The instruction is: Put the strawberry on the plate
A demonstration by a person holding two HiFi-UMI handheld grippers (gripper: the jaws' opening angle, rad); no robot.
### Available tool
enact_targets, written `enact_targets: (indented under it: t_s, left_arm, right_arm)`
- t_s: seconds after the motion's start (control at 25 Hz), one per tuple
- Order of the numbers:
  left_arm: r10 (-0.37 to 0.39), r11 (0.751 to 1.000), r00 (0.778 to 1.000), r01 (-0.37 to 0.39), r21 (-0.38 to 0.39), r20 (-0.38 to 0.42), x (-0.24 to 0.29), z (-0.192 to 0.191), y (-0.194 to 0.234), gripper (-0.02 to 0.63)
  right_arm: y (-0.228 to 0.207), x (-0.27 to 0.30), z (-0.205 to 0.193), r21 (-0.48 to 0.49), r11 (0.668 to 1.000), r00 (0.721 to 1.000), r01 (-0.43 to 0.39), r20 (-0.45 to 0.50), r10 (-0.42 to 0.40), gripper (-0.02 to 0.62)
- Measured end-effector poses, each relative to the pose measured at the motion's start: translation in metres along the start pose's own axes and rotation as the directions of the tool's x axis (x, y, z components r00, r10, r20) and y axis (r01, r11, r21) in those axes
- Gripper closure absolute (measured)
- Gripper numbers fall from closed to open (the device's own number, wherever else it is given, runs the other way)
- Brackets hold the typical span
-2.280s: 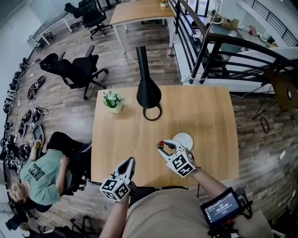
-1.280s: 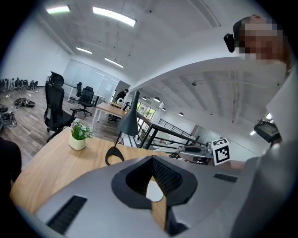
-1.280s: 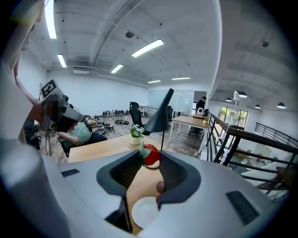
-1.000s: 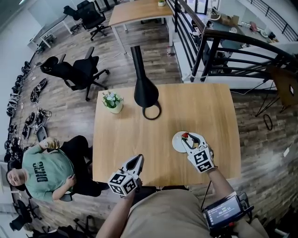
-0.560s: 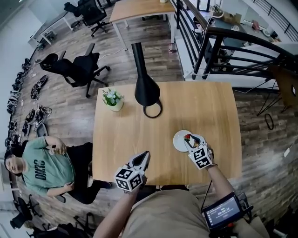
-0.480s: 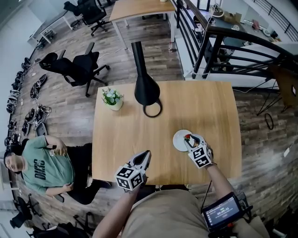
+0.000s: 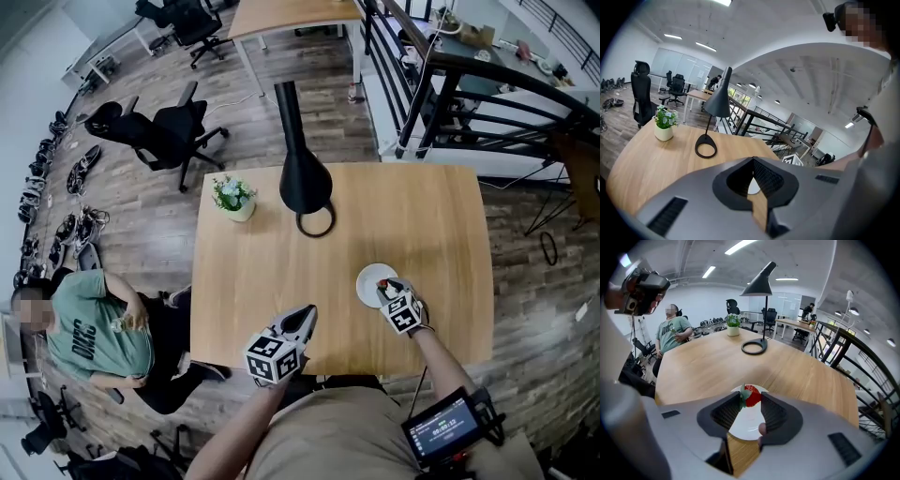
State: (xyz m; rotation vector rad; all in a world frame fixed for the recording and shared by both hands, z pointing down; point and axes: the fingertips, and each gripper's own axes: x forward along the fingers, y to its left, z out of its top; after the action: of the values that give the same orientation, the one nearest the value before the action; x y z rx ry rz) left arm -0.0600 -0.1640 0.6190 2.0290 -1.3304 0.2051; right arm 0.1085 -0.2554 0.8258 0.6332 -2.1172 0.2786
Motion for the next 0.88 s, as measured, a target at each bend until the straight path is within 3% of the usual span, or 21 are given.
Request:
enact_targets:
  t_s: [0.48, 0.88]
  left_arm:
    - [0.000, 1.000, 0.999, 0.000, 0.004, -0.034, -0.004, -0.004, 0.001, 0.604]
    - [0.029, 0.999, 0.999, -0.029, -0.013, -0.032, -0.016, -0.008, 0.014, 0.604]
  right_arm:
    - [0.001, 0.054, -0.041, 0.019, 1.000, 0.988, -0.023, -0.150, 0.026, 0.463]
    - [0.002, 0.072, -0.048, 0.027, 1.000, 0.977, -0.012, -0.210, 0.018, 0.463]
